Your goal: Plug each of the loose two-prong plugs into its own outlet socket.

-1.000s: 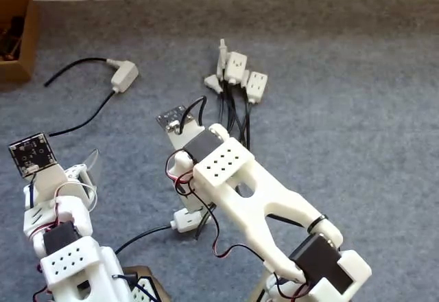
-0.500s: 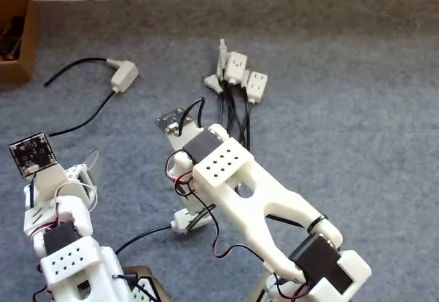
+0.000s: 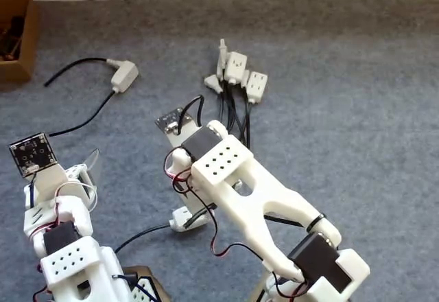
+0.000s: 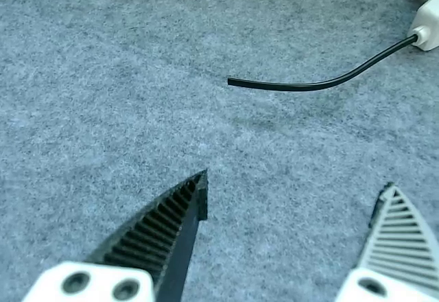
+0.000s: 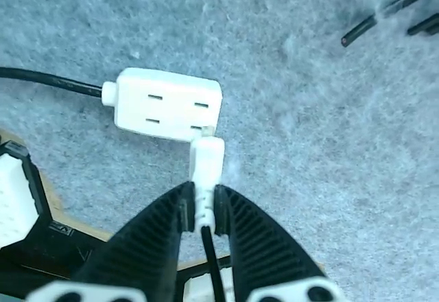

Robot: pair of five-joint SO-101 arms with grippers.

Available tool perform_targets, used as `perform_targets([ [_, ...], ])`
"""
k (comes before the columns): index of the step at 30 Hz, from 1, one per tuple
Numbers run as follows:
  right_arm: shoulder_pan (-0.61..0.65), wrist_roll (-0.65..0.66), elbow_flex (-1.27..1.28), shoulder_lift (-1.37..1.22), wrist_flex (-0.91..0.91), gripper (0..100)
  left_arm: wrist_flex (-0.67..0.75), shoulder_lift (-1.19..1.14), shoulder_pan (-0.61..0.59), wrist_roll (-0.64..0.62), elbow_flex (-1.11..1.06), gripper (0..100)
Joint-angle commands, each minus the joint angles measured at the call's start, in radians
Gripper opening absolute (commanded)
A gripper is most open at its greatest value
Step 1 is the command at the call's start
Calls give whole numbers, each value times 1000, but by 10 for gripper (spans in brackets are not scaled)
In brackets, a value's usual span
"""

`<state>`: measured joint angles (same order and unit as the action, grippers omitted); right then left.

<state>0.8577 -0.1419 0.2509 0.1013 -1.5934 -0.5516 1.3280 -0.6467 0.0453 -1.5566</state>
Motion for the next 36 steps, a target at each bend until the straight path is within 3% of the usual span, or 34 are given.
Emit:
perform_targets([
  [1, 7, 9, -51, 25, -13, 9, 17, 8, 15, -9, 7, 368],
  [8, 7, 5, 24, 24, 77, 9, 17, 8, 15, -9, 7, 368],
  [18, 7, 2, 2, -99, 73, 9, 17, 8, 13, -9, 7, 368],
  [25, 45, 2, 12, 50, 73, 9, 17, 8, 13, -9, 7, 368],
  [36, 68, 11, 13, 58, 59, 9, 17, 8, 13, -9, 7, 368],
])
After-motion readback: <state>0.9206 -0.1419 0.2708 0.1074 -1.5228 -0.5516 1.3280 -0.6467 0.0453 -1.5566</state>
